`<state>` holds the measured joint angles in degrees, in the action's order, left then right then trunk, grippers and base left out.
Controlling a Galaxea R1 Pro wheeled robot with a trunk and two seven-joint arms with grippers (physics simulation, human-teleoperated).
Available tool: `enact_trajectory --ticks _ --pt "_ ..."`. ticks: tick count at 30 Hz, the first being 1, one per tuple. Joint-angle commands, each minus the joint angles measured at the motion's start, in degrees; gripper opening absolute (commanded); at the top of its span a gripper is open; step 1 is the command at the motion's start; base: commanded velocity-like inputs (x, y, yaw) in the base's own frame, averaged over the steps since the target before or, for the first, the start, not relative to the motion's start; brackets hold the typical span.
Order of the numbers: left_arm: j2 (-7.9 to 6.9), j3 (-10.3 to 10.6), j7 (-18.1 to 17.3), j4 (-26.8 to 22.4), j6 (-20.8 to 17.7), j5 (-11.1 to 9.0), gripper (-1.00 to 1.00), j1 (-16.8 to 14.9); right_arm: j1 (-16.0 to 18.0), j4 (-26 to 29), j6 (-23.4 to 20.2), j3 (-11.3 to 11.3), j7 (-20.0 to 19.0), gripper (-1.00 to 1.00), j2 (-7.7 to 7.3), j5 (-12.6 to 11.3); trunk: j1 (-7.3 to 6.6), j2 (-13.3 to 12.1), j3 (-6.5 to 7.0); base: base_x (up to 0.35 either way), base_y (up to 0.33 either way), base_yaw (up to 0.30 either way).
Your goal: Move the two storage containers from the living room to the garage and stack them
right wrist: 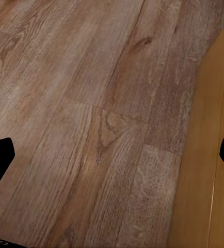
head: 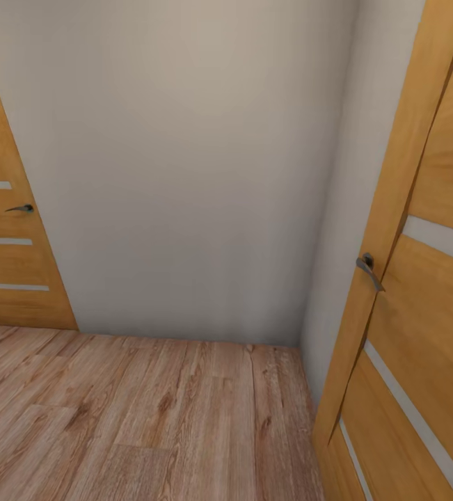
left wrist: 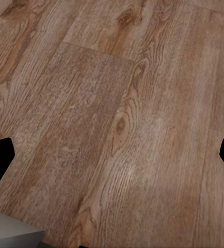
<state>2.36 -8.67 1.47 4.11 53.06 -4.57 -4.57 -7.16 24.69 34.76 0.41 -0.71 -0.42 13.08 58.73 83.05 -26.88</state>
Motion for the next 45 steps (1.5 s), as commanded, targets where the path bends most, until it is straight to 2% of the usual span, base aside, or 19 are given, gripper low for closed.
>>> enact_trajectory --ticks 1,38,45 --pt "0.01 0.1 0.0 0.2 0.3 -0.3 1.00 -0.1 0.0 0.1 0.0 0.0 -0.1 1.00 -0.02 0.0 0.00 0.0 -0.05 0.000 0.000 0.000" --pt "0.01 0.1 0.1 0.2 0.3 -0.4 1.00 -0.1 0.0 0.1 0.1 -0.1 0.0 1.00 -0.02 -0.1 0.00 0.0 -0.05 0.043 0.000 0.000" --pt "0.01 0.1 0.1 0.2 0.3 -0.4 1.00 -0.1 0.0 0.1 0.1 -0.1 0.0 1.00 -0.02 -0.1 0.00 0.0 -0.05 0.202 0.000 0.000"
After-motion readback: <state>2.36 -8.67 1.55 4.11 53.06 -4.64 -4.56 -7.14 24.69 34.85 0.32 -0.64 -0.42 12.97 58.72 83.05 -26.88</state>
